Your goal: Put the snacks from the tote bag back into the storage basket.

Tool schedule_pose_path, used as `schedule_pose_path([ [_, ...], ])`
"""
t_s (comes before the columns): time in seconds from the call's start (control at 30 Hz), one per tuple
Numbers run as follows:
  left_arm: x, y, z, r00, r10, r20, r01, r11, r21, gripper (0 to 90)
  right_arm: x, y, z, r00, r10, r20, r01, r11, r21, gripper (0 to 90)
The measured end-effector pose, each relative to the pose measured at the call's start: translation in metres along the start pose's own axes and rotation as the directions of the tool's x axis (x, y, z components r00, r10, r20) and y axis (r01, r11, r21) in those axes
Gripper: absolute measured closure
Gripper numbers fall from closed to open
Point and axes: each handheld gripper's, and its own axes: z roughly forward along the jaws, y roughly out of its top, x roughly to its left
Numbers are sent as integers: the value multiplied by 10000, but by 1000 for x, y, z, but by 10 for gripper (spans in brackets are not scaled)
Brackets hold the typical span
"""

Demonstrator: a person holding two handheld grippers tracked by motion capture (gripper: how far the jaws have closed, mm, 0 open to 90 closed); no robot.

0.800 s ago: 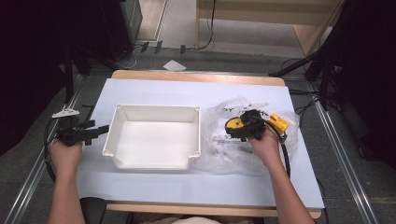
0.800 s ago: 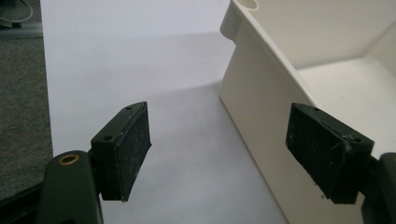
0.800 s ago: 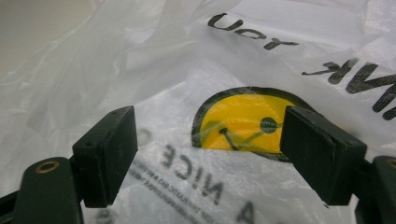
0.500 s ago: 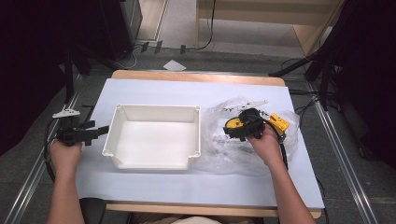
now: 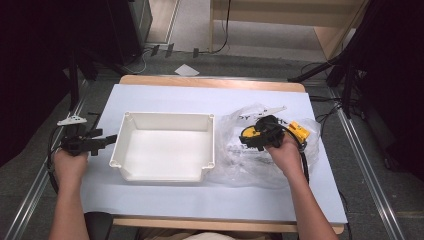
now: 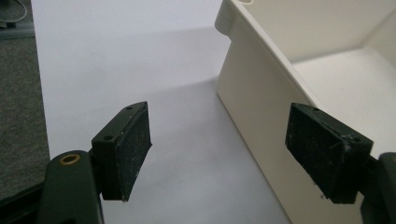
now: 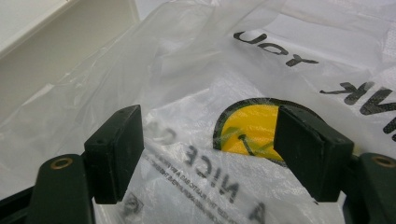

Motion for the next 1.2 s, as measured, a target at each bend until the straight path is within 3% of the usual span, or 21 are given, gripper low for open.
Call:
schedule_pose_path([
  [0.2,-2,-3,-2,9999,147,-1,-147,9998,119,234,-3,2,-5,10000,23,-29,-23,9999,-168,248],
  [0.37,-2,-2,-4,9999,109,26,-110,9999,29,234,-1,8,-5,9996,-55,-266,56,10000,35,174],
  [0.57,-4,0,-3,9999,143,-9,-143,9999,46,234,1,7,-4,9998,175,-108,-172,9995,256,166],
  [0.93,-5,2,-6,9999,70,95,-69,9999,-119,239,4,9,-9,9999,162,-7,-162,9994,-305,174],
  [1.17,-3,1,-6,10000,32,81,-32,10000,-71,239,1,11,-15,9999,131,30,-132,9999,96,151],
  [1.2,-2,1,-6,10000,21,93,-20,10000,-87,239,0,12,-19,9999,61,-131,-60,10000,45,138],
])
